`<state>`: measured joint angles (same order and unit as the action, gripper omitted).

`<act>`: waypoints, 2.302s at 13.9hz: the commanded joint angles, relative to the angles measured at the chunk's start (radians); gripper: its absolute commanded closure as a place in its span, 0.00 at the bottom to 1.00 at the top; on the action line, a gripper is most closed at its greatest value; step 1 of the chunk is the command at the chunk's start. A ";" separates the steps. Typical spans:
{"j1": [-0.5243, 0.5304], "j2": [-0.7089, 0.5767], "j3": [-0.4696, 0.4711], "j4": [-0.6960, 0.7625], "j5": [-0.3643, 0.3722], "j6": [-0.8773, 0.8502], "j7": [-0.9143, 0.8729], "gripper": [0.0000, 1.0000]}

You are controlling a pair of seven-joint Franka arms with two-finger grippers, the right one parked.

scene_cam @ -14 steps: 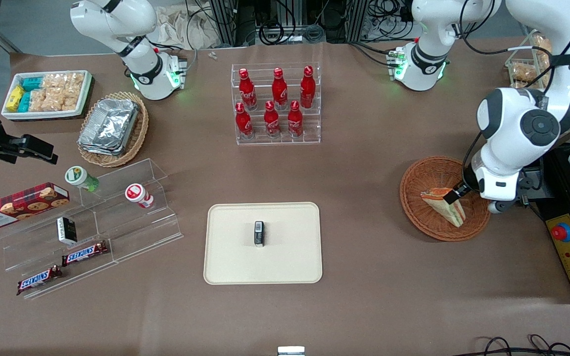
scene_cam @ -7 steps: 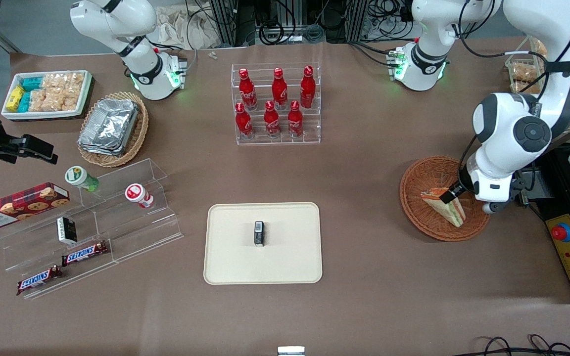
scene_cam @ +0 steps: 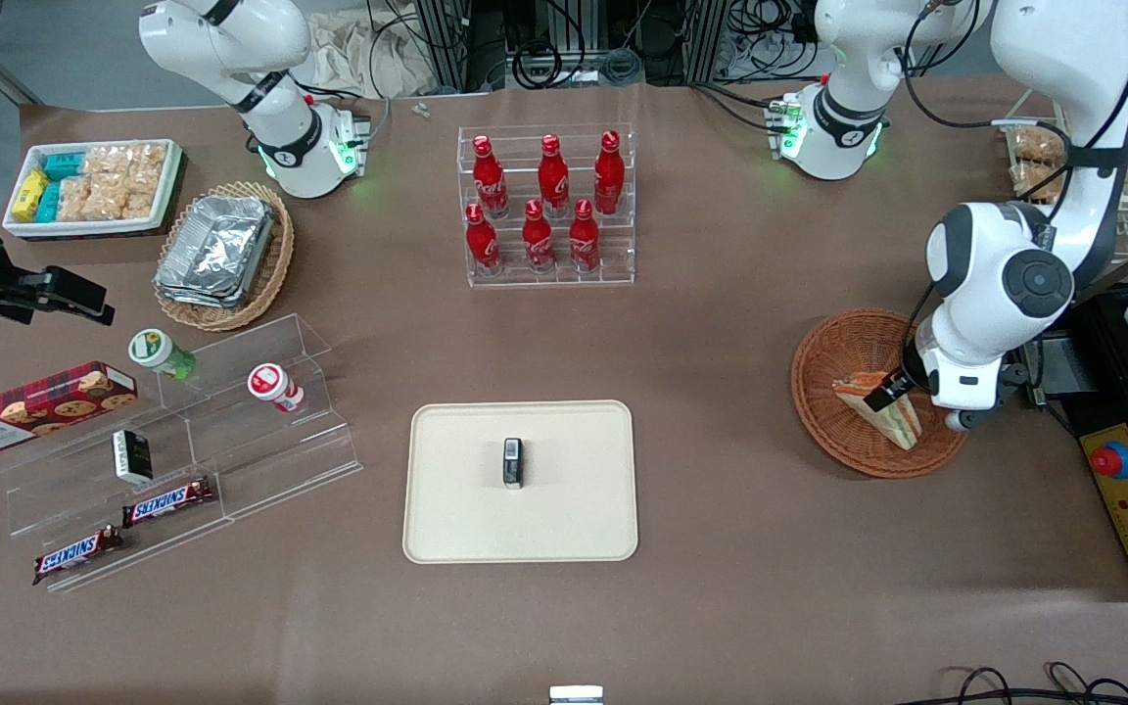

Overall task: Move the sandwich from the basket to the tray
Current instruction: 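Close the left gripper on the sandwich's crust edge, then lift the sandwich up out of the basket with the left gripper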

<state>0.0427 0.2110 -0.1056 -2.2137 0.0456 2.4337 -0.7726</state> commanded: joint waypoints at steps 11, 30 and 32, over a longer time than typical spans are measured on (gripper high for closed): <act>-0.004 0.082 -0.005 -0.012 0.022 0.116 -0.160 0.55; -0.006 -0.050 -0.054 0.629 0.036 -0.719 0.054 1.00; -0.010 -0.032 -0.113 0.721 -0.012 -0.737 0.059 1.00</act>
<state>0.0380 0.1476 -0.1712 -1.5974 0.0625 1.7462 -0.7372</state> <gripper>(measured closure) 0.841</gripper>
